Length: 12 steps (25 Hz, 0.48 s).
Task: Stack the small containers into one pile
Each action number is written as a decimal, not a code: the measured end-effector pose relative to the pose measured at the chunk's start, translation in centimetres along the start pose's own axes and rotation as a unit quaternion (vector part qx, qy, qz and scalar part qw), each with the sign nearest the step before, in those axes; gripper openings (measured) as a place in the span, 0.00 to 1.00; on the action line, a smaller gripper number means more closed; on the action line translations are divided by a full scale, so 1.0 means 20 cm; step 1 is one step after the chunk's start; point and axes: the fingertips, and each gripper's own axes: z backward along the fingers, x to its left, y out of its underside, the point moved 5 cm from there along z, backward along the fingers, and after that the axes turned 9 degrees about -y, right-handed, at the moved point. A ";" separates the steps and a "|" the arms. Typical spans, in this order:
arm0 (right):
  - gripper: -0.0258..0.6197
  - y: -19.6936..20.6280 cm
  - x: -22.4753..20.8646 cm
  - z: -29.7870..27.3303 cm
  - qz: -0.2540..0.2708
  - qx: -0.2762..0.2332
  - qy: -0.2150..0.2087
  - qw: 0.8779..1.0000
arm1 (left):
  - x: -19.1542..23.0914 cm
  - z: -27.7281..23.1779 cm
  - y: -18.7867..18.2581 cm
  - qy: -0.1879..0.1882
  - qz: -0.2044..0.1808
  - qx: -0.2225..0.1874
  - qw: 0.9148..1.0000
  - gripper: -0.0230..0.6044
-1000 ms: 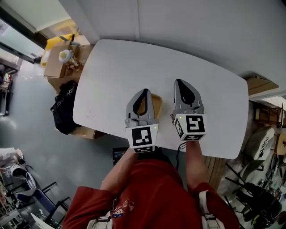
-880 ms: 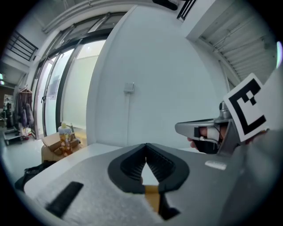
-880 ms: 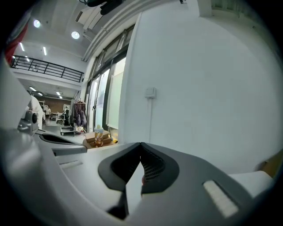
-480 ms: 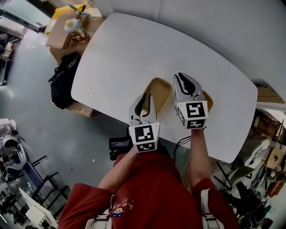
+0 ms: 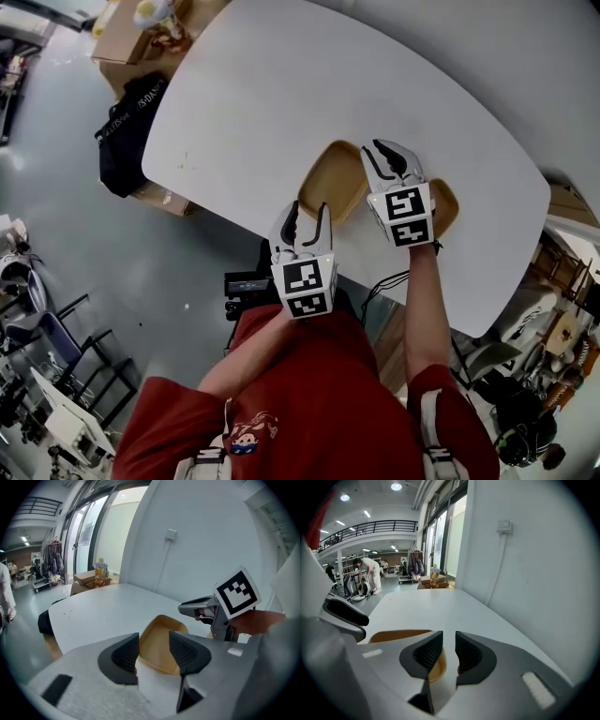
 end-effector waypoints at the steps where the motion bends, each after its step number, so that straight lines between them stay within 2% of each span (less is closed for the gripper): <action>1: 0.18 0.02 0.00 -0.02 0.004 0.009 -0.005 1.000 | 0.01 -0.01 0.03 -0.005 0.009 0.010 1.000 0.37; 7: 0.20 0.10 0.01 -0.13 0.036 0.070 -0.034 0.996 | 0.05 -0.06 0.17 -0.022 0.070 0.074 0.995 0.38; 12: 0.23 0.14 0.03 -0.20 0.058 0.102 -0.042 0.992 | 0.04 -0.10 0.28 -0.018 0.098 0.116 0.988 0.38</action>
